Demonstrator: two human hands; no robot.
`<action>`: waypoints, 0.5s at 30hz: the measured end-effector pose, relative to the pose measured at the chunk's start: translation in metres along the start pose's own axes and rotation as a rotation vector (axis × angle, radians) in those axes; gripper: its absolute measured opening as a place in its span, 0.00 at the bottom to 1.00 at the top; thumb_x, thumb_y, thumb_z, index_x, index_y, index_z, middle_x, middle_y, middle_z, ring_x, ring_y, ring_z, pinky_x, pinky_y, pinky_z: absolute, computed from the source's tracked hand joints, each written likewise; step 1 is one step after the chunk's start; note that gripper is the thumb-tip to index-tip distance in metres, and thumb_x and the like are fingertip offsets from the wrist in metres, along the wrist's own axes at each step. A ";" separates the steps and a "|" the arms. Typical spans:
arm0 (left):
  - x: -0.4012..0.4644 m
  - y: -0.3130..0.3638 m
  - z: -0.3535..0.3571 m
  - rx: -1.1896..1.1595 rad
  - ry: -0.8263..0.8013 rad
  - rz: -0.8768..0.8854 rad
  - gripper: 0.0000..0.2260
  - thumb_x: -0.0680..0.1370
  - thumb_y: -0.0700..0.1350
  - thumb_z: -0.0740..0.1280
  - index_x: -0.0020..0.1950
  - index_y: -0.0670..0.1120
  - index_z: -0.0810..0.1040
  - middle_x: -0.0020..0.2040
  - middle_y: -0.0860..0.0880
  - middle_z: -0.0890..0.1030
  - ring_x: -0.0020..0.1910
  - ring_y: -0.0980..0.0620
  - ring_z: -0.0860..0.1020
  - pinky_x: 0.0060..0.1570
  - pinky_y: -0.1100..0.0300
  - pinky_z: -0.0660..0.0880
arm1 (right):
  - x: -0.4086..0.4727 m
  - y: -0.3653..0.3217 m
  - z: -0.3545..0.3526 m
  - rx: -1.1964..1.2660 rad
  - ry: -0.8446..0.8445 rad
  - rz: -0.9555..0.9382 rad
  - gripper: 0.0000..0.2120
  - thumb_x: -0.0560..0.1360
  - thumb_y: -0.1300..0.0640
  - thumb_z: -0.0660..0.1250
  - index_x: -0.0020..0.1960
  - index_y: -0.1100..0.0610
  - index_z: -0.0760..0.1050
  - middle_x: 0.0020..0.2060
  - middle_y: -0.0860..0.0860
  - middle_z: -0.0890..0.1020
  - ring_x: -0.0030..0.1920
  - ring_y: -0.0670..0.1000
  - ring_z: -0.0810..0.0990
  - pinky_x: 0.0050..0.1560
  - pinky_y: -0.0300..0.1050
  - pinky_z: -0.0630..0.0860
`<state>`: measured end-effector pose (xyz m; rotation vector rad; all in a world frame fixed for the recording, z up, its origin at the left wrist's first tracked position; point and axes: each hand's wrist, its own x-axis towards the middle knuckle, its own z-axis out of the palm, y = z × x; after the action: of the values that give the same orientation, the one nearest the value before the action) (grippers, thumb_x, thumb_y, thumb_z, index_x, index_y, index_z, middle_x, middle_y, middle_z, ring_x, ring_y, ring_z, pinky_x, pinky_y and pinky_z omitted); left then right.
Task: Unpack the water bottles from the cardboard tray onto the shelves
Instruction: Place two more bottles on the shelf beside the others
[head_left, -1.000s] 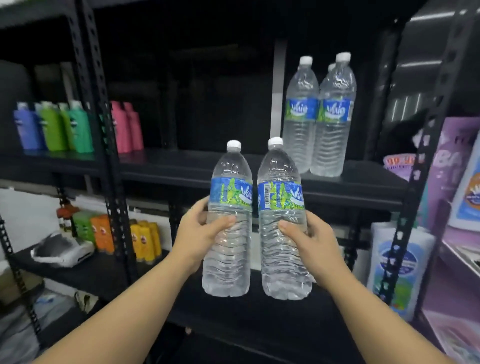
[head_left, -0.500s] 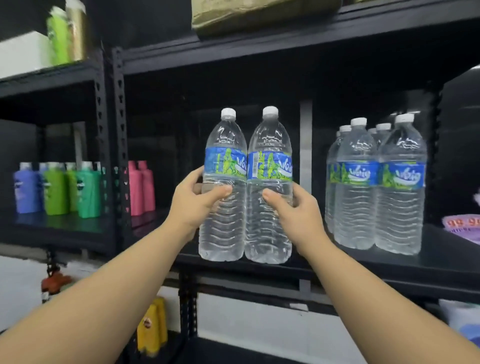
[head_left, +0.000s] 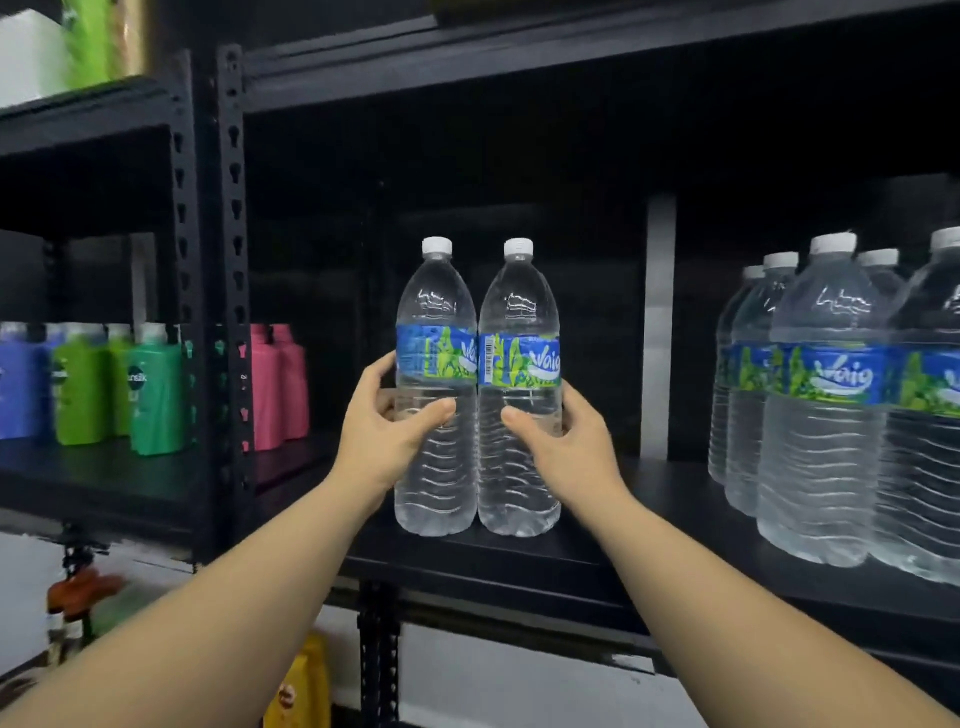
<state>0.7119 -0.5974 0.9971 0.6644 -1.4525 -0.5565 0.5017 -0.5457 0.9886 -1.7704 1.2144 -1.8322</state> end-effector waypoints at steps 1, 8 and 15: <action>0.002 -0.004 -0.001 0.011 -0.025 0.004 0.37 0.72 0.48 0.82 0.76 0.57 0.68 0.58 0.49 0.85 0.53 0.57 0.86 0.55 0.58 0.82 | 0.002 0.003 0.002 -0.004 -0.011 0.001 0.21 0.74 0.47 0.78 0.64 0.40 0.78 0.53 0.38 0.87 0.54 0.40 0.85 0.63 0.53 0.80; 0.003 -0.027 0.001 0.100 -0.146 0.001 0.43 0.73 0.66 0.71 0.82 0.62 0.52 0.75 0.60 0.73 0.72 0.59 0.74 0.75 0.44 0.68 | 0.012 0.017 0.015 -0.116 -0.004 0.039 0.34 0.70 0.41 0.80 0.72 0.39 0.71 0.54 0.34 0.85 0.57 0.38 0.83 0.65 0.49 0.78; 0.006 -0.029 -0.003 0.190 -0.127 0.002 0.55 0.63 0.67 0.79 0.82 0.64 0.50 0.74 0.59 0.72 0.71 0.67 0.69 0.73 0.51 0.68 | 0.024 0.014 0.026 -0.162 -0.043 0.100 0.36 0.70 0.40 0.79 0.73 0.41 0.67 0.54 0.36 0.84 0.57 0.41 0.82 0.63 0.49 0.78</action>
<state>0.7164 -0.6219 0.9814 0.7881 -1.6385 -0.4691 0.5167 -0.5800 0.9910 -1.7877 1.4433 -1.6732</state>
